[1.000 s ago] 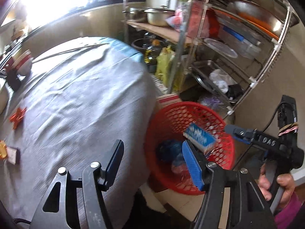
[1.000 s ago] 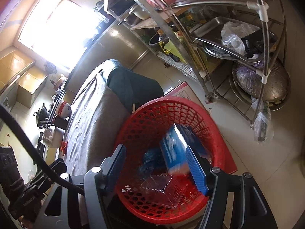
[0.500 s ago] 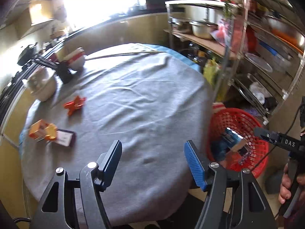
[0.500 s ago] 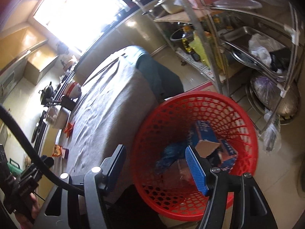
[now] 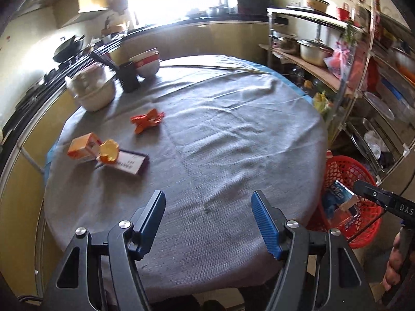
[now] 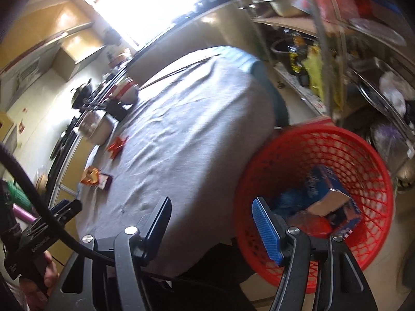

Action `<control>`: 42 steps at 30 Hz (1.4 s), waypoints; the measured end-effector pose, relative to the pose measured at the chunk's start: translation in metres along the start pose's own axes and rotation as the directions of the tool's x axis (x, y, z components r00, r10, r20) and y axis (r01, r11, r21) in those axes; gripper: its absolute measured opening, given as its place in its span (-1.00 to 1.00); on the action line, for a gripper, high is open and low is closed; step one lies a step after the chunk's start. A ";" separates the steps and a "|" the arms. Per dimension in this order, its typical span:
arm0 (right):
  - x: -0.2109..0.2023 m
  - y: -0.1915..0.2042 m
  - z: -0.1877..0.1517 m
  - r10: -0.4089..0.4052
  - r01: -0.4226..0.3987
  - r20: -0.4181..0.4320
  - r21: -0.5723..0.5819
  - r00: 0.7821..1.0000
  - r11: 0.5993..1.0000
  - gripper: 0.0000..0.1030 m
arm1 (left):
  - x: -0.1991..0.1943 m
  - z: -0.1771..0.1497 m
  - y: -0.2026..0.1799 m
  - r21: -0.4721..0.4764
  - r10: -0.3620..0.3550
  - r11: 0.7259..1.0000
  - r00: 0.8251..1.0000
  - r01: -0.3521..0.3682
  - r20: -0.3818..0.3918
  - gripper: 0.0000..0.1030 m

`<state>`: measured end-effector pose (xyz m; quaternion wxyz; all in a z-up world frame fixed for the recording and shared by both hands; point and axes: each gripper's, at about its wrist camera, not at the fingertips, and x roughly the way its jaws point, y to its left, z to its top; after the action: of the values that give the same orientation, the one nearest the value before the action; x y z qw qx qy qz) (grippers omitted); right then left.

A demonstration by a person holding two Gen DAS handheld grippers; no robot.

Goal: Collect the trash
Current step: 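Swing both open tools back from the basket over the table, then grasp the orange peel with left tool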

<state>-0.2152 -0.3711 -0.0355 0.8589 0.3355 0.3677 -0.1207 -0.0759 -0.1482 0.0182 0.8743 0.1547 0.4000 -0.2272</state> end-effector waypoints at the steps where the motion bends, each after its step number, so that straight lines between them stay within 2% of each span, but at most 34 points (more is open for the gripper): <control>1: 0.002 0.010 0.000 0.009 -0.009 -0.005 -0.021 1.000 1.000 0.34 | 0.000 -0.002 0.005 -0.011 0.005 1.000 1.000 -0.005 0.000 0.35; 10: 0.020 0.085 -0.004 0.080 -0.088 -0.051 -0.169 0.995 0.982 0.34 | 0.006 -0.032 0.070 -0.140 0.075 0.987 0.996 -0.083 -0.055 0.35; 18: 0.044 0.115 -0.027 0.085 -0.117 -0.129 -0.264 0.988 0.957 0.34 | 0.012 -0.062 0.143 -0.276 0.167 0.941 0.978 -0.197 -0.128 0.35; 23: 0.050 0.122 -0.032 0.089 -0.130 -0.152 -0.291 0.984 0.948 0.34 | 0.015 -0.069 0.173 -0.337 0.187 0.913 0.970 -0.231 -0.158 0.35; 28: 0.062 0.125 -0.036 0.090 -0.141 -0.182 -0.290 0.979 0.947 0.34 | 0.020 -0.045 0.189 -0.362 0.177 0.907 0.975 -0.214 -0.133 0.35; 33: 0.070 0.125 -0.037 0.097 -0.152 -0.198 -0.280 0.975 0.948 0.34 | 0.039 -0.011 0.198 -0.390 0.115 0.909 0.989 -0.144 -0.096 0.35; 38: 0.075 0.123 -0.036 0.099 -0.155 -0.200 -0.284 0.975 0.946 0.34 | 0.079 0.021 0.204 -0.440 0.026 0.895 0.995 -0.067 -0.099 0.35; 42: 0.081 0.119 -0.034 0.095 -0.153 -0.204 -0.289 0.974 0.945 0.34 | 0.106 0.036 0.201 -0.445 0.028 0.892 0.993 -0.076 -0.114 0.35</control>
<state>-0.1232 -0.2566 -0.0519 0.8675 0.2324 0.4392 0.0238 0.1127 -0.0226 -0.0228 0.8701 -0.0288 0.4825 -0.0967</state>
